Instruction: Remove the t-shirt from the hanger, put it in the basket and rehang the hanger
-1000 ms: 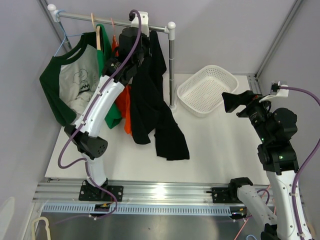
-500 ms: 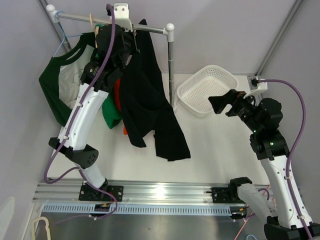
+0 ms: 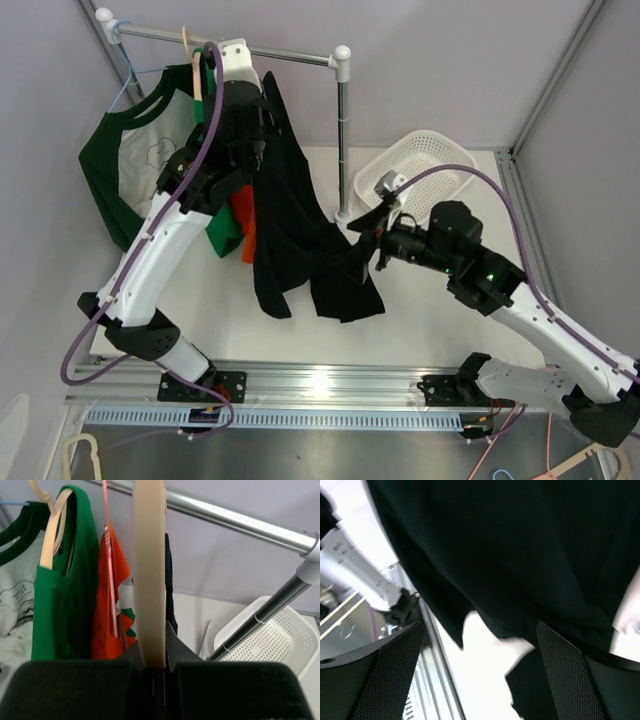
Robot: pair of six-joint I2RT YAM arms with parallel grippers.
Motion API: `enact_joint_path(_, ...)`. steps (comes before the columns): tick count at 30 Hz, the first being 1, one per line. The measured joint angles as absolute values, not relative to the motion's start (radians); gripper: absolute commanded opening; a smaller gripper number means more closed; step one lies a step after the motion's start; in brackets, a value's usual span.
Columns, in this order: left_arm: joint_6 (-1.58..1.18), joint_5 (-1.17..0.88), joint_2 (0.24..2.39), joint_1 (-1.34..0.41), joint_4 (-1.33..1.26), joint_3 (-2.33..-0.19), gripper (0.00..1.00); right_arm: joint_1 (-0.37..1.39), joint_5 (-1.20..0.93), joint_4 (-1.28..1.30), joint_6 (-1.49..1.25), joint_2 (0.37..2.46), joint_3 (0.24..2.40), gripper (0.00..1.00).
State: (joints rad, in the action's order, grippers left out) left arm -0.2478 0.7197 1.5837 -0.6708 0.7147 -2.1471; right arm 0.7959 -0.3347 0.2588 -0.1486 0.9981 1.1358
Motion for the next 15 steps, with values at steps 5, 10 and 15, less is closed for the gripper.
enact_joint_path(5,-0.308,0.82,1.536,-0.729,0.737,-2.08,0.01,0.966,-0.287,0.159,-0.114,1.071,1.138,0.99)
enact_joint_path(10,-0.344,0.857,1.509,-0.75,0.745,-2.006,0.01,1.055,-0.269,0.076,-0.099,1.164,1.15,0.98)
enact_joint_path(15,-0.372,0.862,1.509,-0.757,0.754,-1.986,0.01,1.093,-0.247,0.028,-0.095,1.245,1.182,0.92)
